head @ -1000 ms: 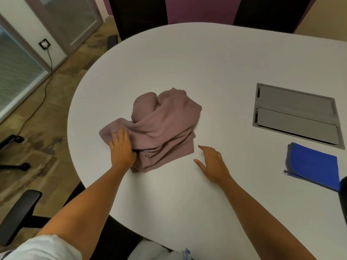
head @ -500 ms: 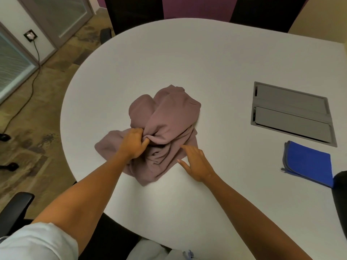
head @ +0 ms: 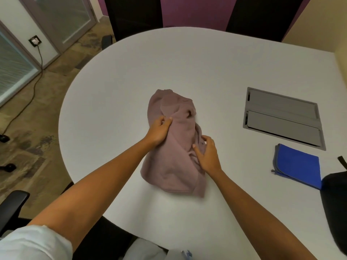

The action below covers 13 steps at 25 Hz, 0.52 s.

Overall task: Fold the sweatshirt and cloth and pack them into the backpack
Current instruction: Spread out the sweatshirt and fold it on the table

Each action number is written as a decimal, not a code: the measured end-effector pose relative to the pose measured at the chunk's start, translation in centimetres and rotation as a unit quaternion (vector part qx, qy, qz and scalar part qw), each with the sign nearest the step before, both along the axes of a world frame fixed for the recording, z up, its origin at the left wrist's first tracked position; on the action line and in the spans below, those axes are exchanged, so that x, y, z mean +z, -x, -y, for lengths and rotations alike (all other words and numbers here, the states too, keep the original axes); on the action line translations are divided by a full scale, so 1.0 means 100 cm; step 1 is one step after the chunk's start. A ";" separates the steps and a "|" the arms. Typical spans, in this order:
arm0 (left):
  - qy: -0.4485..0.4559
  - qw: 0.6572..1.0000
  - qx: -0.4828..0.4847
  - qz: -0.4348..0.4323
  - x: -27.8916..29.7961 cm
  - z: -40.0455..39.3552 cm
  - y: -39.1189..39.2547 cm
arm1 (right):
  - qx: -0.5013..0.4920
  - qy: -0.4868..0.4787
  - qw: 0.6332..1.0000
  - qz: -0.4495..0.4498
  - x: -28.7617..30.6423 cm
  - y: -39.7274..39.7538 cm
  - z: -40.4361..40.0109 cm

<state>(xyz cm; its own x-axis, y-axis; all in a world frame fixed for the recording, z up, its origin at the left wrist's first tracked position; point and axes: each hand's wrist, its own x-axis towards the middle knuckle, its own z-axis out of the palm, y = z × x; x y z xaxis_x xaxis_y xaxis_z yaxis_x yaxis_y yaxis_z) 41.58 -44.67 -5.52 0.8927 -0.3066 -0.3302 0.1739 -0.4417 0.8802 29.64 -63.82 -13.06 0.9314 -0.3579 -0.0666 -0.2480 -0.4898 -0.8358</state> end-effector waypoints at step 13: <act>-0.388 0.915 -0.070 -0.083 -0.097 -0.004 0.090 | 0.340 0.345 0.862 0.147 -0.044 0.116 0.059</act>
<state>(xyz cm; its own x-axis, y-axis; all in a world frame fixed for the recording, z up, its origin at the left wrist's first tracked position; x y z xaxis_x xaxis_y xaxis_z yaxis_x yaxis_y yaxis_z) 32.55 -44.22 -15.21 0.7806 -0.0299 -0.6243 0.1701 -0.9510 0.2583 18.05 -69.68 -17.46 0.8822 0.4172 0.2182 0.4649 -0.8450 -0.2643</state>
